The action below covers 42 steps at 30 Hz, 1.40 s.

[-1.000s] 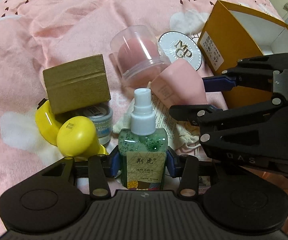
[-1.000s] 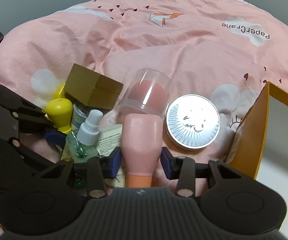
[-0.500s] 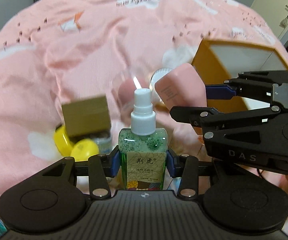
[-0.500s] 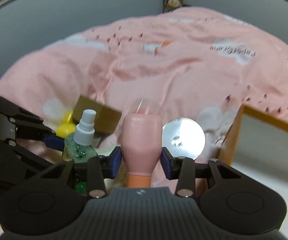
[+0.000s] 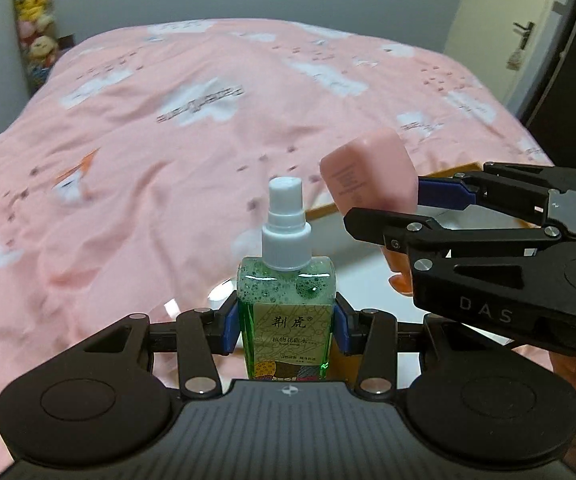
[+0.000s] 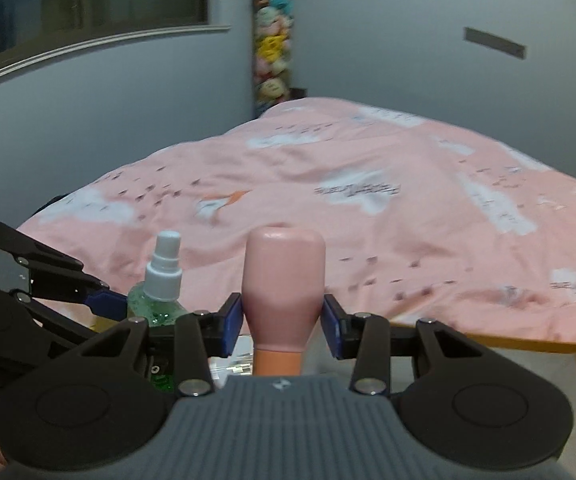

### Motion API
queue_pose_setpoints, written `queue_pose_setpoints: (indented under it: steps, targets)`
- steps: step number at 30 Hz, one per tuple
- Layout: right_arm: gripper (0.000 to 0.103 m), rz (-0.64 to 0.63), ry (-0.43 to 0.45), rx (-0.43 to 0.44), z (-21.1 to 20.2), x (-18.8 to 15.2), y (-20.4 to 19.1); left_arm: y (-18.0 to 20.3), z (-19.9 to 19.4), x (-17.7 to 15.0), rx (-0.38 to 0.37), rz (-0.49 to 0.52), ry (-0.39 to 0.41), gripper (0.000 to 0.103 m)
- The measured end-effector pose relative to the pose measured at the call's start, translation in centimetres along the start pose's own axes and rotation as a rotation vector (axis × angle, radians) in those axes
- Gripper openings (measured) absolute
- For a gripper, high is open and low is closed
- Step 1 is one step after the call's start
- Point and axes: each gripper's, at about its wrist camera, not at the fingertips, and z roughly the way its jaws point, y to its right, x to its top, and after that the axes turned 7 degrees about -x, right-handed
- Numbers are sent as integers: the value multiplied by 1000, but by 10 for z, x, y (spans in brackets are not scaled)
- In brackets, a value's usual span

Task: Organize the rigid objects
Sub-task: 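Carry both bottles over the box and release them inside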

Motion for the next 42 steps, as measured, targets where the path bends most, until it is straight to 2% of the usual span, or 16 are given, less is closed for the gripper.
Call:
queue_pose_setpoints:
  steps: [4, 7, 14, 24, 27, 33, 36, 38, 42]
  targets:
    - [42, 25, -14, -76, -5, -2, 34, 15, 26, 16, -78, -31, -13, 51]
    - [42, 58, -62, -111, -3, -13, 62, 22, 46, 27, -144, -69, -37, 51]
    - [42, 201, -239, -93, 24, -45, 124, 43, 102, 43, -184, -82, -171, 51]
    - [42, 242, -364, -45, 57, -76, 144, 47, 175, 42, -36, -64, -382, 51]
    - [42, 237, -381, -31, 65, -80, 145, 51, 182, 44, 36, -19, -385, 51]
    - [42, 239, -402, -17, 73, -82, 146, 66, 201, 43, 170, 130, -443, 51]
    - [42, 239, -417, -14, 76, -82, 146, 65, 204, 44, 190, 139, -441, 51]
    - [42, 228, -427, -15, 78, -81, 144, 63, 203, 45, 195, 137, -437, 56]
    - [42, 233, -445, -12, 82, -81, 141, 57, 198, 47, 159, 125, -431, 58]
